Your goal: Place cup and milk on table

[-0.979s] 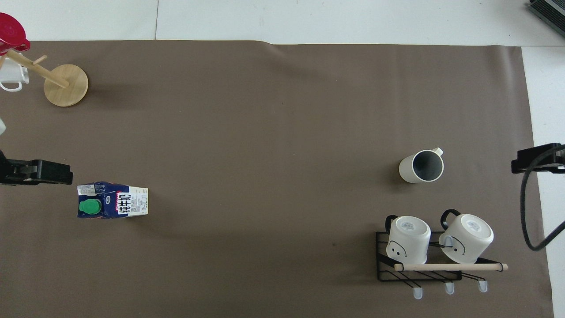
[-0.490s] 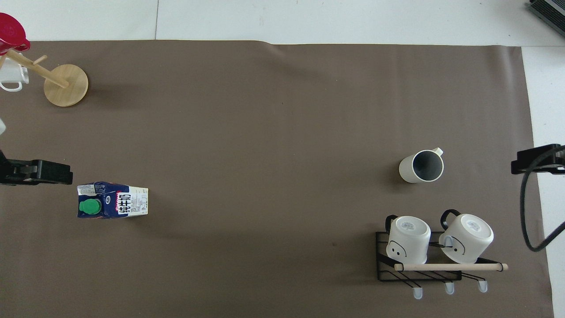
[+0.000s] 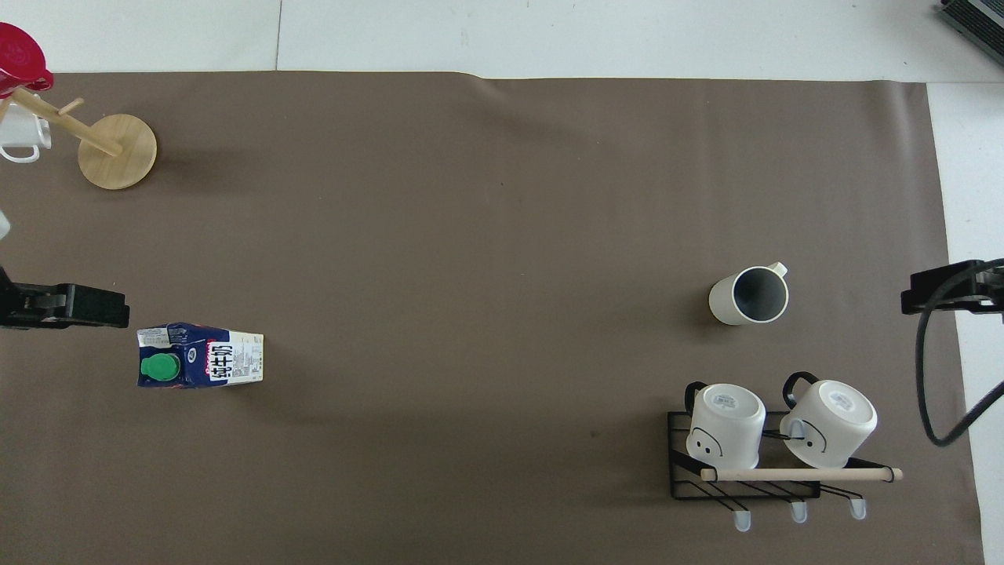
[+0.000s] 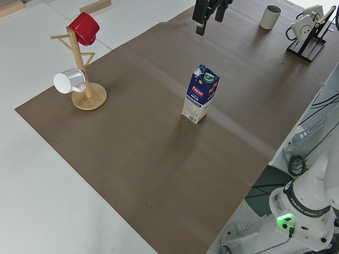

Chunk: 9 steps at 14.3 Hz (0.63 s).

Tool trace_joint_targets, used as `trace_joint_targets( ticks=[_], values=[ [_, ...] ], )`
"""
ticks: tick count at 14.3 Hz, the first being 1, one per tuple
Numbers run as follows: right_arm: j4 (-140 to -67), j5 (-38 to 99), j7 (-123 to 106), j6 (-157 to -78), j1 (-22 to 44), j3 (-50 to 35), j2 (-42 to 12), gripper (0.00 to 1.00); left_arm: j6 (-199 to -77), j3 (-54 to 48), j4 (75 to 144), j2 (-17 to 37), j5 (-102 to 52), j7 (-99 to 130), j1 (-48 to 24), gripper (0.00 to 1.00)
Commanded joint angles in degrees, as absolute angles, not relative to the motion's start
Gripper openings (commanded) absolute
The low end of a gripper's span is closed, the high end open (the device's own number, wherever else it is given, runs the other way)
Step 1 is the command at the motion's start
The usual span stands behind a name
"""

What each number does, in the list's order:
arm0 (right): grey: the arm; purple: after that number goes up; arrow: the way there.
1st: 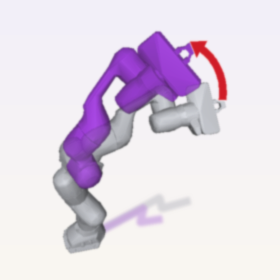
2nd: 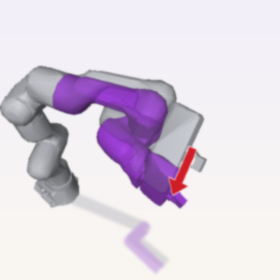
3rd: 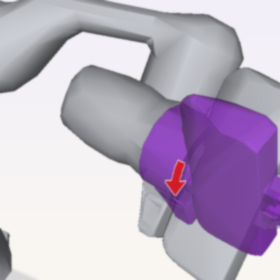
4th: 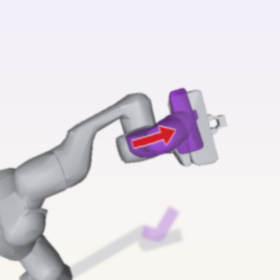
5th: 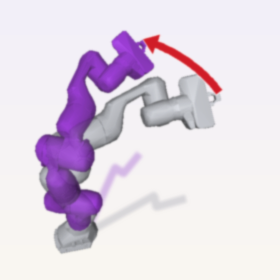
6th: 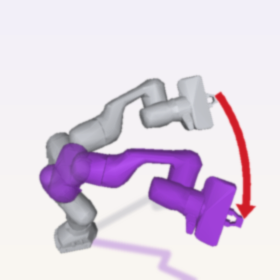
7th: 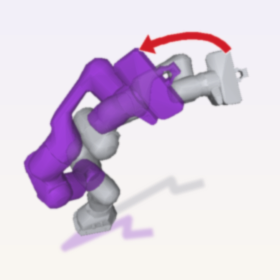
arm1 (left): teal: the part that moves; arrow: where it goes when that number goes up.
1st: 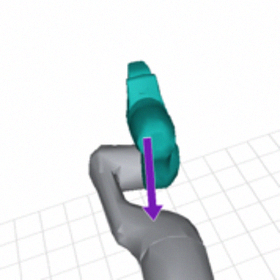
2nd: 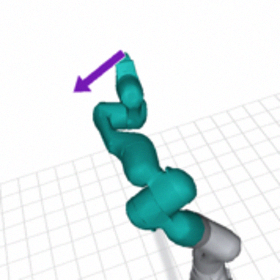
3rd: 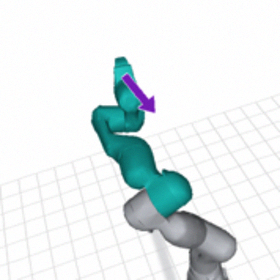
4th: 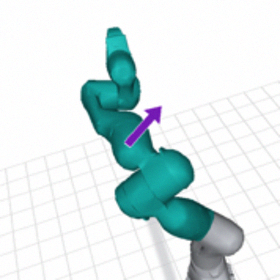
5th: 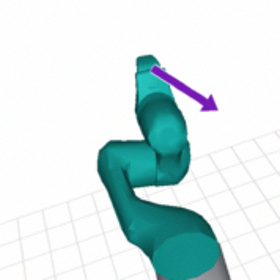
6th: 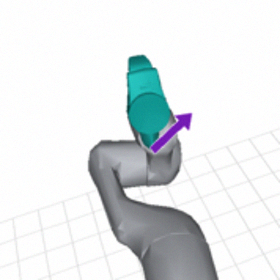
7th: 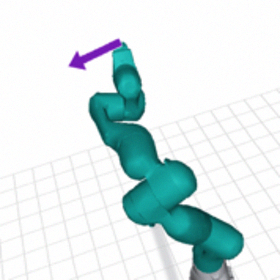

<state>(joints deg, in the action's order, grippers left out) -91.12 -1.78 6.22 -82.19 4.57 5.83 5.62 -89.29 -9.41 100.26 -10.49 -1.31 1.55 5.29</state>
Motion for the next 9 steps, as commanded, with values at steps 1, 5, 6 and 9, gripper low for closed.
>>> trace_joint_targets(
  ticks=[1,5,6,9],
  values=[
    [-93.34,-1.14,5.01,-83.32,3.69,5.54,7.12,1.00,-88.15,-10.02,99.32,-10.55,-2.02,1.67,6.42,1.00],
    [-94.30,-1.23,5.10,-83.67,3.69,5.54,7.12,1.00,-88.15,-10.02,99.32,-10.55,-2.02,1.67,6.42,1.00],
    [-94.92,-1.14,5.01,-84.89,3.69,5.54,7.12,1.00,-88.15,-10.02,99.32,-10.55,-2.02,1.67,6.42,1.00],
    [-100.61,0.95,4.92,-93.04,3.78,5.45,7.12,1.00,-88.15,-10.02,99.32,-10.55,-2.02,1.67,6.42,1.00]
  ],
)
